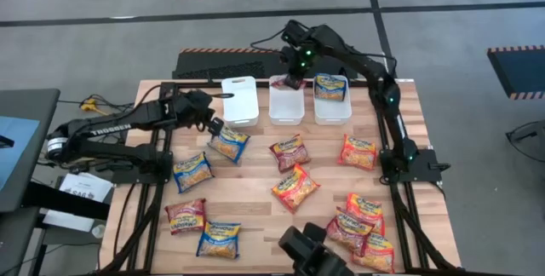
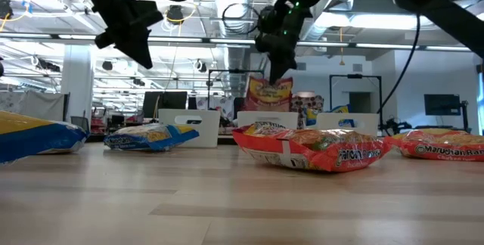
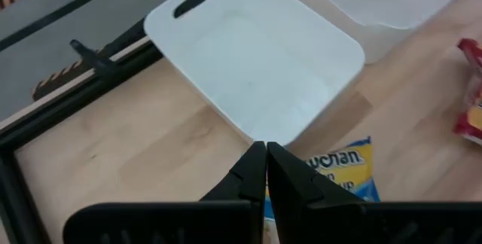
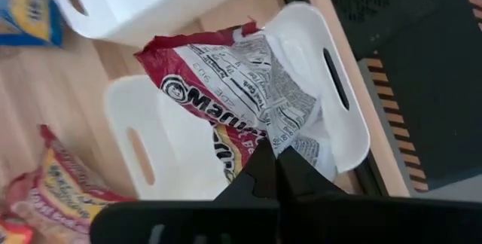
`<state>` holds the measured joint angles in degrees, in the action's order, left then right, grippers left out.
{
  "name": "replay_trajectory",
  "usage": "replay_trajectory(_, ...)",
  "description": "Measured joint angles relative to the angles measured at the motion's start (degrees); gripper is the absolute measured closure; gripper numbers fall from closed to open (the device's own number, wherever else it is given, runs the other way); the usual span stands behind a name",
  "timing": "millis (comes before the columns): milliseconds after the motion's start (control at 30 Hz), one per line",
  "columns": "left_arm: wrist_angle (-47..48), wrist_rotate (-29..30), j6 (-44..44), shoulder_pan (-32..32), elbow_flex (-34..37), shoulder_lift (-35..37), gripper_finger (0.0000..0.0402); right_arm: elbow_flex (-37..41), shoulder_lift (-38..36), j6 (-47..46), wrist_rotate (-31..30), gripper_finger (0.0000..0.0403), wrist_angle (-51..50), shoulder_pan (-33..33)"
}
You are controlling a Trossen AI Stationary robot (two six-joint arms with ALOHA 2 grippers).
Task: Sort Maruchan noodles
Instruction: Put the red noodle pack into the middle white bin
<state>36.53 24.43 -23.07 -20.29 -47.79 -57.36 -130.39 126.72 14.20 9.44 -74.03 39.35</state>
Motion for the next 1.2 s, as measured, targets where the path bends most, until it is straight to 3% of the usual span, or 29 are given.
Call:
replay_trajectory(367, 0.0, -0.1, -0.1, -3.2, 0.0, 0.0, 0.0401, 0.0, 6.9, 1.4, -2.0, 0.0402, 1.7, 0.9)
replay_trajectory(767, 0.0, 0.0, -0.2, -5.4, 0.0, 0.0, 0.0401, -4.7, 5.2, 2.0, -1.8, 0.0403, 1.8, 1.9)
replay_trajectory(1200, 0.0, -0.1, 1.4, -7.2, 0.0, 0.0, 0.0401, -2.8, 6.7, -2.5, 1.3, 0.0403, 1.0, 3.9)
